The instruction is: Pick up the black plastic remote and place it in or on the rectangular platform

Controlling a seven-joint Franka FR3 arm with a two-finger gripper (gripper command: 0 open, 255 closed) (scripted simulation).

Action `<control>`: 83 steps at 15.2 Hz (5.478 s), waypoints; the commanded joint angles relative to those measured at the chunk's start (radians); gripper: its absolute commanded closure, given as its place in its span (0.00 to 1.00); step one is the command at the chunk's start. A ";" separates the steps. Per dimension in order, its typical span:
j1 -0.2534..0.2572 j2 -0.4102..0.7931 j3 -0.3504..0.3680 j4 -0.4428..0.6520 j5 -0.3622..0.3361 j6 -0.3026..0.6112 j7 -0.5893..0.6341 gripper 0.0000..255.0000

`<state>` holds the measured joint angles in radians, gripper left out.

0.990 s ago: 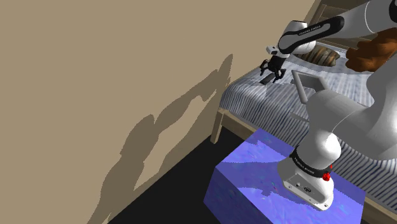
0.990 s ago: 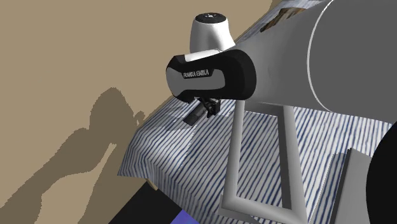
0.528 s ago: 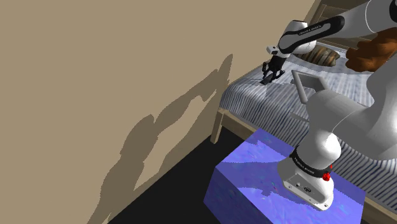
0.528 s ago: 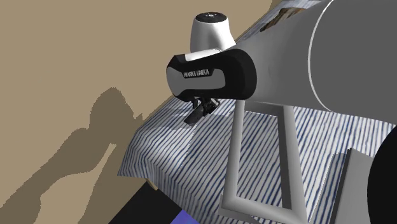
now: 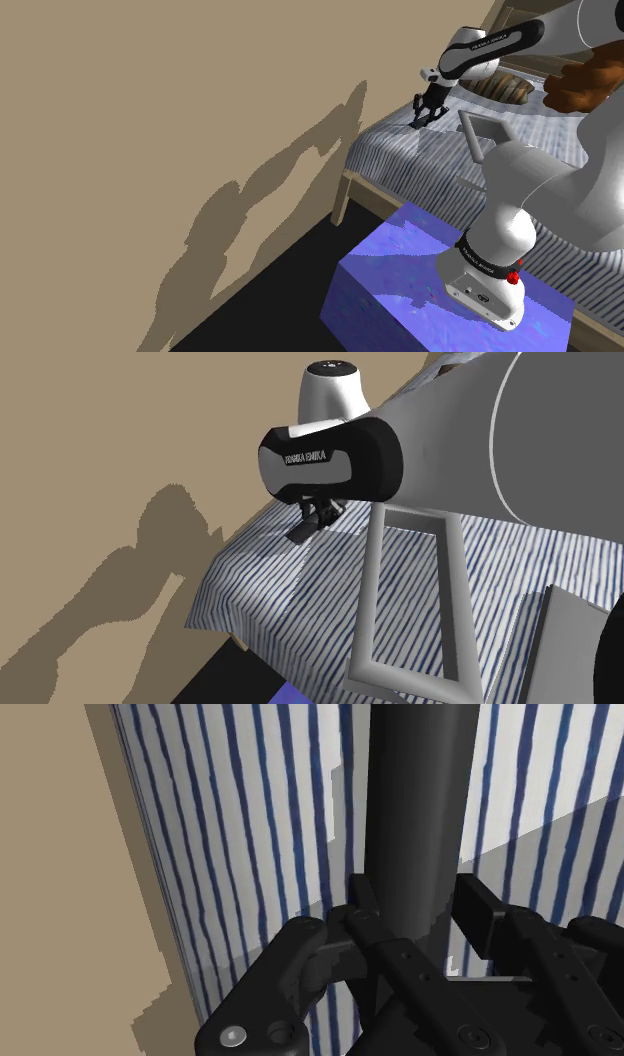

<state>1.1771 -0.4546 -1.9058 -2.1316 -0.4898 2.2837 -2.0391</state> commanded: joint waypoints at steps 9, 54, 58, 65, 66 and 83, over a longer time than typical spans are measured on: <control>-0.123 0.069 0.146 0.044 0.100 -0.100 -0.058 1.00; -1.259 -0.488 0.980 -0.362 -0.171 -0.476 -0.156 1.00; -1.260 -0.481 0.942 -0.400 -0.200 -0.426 -0.152 1.00; -1.259 -0.475 0.918 -0.421 -0.218 -0.396 -0.149 1.00; -1.259 -0.475 0.918 -0.421 -0.218 -0.396 -0.149 1.00; -1.265 -0.497 1.006 -0.333 -0.153 -0.517 -0.166 0.00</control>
<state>-0.0869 -0.9506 -0.9007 -2.4646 -0.6437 1.7683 -2.2050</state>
